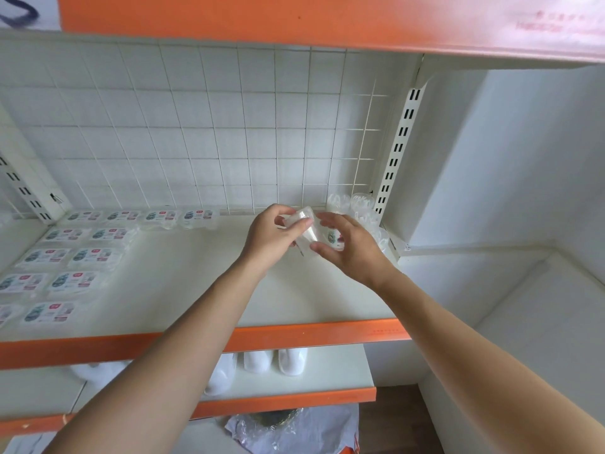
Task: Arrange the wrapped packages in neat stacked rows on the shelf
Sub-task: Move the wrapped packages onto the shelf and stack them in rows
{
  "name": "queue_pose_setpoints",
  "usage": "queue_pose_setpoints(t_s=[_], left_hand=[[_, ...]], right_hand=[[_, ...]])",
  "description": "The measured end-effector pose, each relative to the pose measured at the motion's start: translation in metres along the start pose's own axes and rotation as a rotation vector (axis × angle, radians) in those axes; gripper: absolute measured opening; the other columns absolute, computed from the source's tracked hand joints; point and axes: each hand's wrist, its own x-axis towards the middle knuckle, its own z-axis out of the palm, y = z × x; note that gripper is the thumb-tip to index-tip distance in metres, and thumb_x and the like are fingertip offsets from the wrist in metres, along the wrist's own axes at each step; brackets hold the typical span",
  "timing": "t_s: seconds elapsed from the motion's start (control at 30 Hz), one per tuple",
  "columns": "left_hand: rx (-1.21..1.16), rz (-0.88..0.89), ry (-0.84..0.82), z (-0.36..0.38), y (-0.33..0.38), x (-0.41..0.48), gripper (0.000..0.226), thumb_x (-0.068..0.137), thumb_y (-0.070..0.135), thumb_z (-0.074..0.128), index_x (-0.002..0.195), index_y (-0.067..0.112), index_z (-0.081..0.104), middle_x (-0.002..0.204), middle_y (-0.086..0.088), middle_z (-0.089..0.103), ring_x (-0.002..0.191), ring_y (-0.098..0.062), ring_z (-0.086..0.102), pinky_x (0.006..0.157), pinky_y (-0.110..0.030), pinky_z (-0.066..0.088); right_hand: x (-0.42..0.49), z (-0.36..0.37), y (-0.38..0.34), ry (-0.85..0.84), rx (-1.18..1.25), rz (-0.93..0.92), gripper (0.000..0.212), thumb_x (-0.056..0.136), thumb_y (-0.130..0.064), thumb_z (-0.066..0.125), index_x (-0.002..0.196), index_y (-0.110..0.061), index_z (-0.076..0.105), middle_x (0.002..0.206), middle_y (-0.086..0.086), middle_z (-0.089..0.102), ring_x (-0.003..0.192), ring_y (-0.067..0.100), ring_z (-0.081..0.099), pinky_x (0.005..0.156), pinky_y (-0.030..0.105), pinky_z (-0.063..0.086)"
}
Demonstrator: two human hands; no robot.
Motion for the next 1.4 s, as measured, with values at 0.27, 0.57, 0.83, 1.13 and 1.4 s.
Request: queue_pose_setpoints(t_s=[0.27, 0.57, 0.83, 1.13, 1.4], left_hand=[[-0.192, 0.007, -0.078, 0.021, 0.008, 0.001, 0.024, 0.095, 0.024, 0.059, 0.118, 0.017, 0.064, 0.105, -0.003, 0.071, 0.089, -0.015, 0.069, 0.067, -0.022, 0.053], [-0.365, -0.014, -0.246, 0.043, 0.016, -0.004, 0.04, 0.092, 0.001, 0.058, 0.125, 0.023, 0.056, 0.106, -0.008, 0.07, 0.089, -0.018, 0.068, 0.075, -0.029, 0.057], [-0.179, 0.077, -0.191, 0.058, 0.011, -0.003, 0.038, 0.082, 0.024, 0.076, 0.117, 0.029, 0.063, 0.109, -0.002, 0.066, 0.095, -0.017, 0.067, 0.08, -0.031, 0.057], [-0.098, 0.107, -0.234, 0.056, 0.017, -0.002, 0.026, 0.096, 0.023, 0.058, 0.122, 0.023, 0.061, 0.096, 0.008, 0.066, 0.074, 0.012, 0.061, 0.064, -0.008, 0.047], [0.229, 0.18, -0.241, 0.055, -0.005, 0.001, 0.026, 0.09, 0.025, 0.065, 0.116, 0.028, 0.064, 0.11, 0.007, 0.063, 0.088, -0.014, 0.063, 0.084, -0.026, 0.048]], right_hand=[[-0.005, -0.027, -0.004, -0.014, 0.529, 0.258, 0.029, 0.093, -0.027, 0.063, 0.121, -0.028, 0.057, 0.106, -0.002, 0.061, 0.092, 0.021, 0.068, 0.085, 0.037, 0.057], [-0.017, -0.043, 0.012, -0.057, 0.631, 0.307, 0.034, 0.1, -0.017, 0.05, 0.13, -0.034, 0.045, 0.115, 0.01, 0.067, 0.103, 0.025, 0.066, 0.087, 0.037, 0.056], [-0.02, -0.061, 0.011, 0.004, 0.473, 0.274, 0.051, 0.092, -0.024, 0.064, 0.138, -0.027, 0.044, 0.115, -0.004, 0.061, 0.087, 0.014, 0.069, 0.08, 0.029, 0.057], [-0.019, -0.068, 0.022, -0.062, 0.427, 0.228, 0.042, 0.093, -0.01, 0.062, 0.125, -0.036, 0.052, 0.122, -0.003, 0.061, 0.099, 0.01, 0.067, 0.088, 0.03, 0.054], [-0.021, -0.056, 0.039, 0.079, -0.178, 0.077, 0.037, 0.091, -0.017, 0.062, 0.127, -0.023, 0.058, 0.119, -0.005, 0.062, 0.11, 0.015, 0.055, 0.093, 0.027, 0.044]])
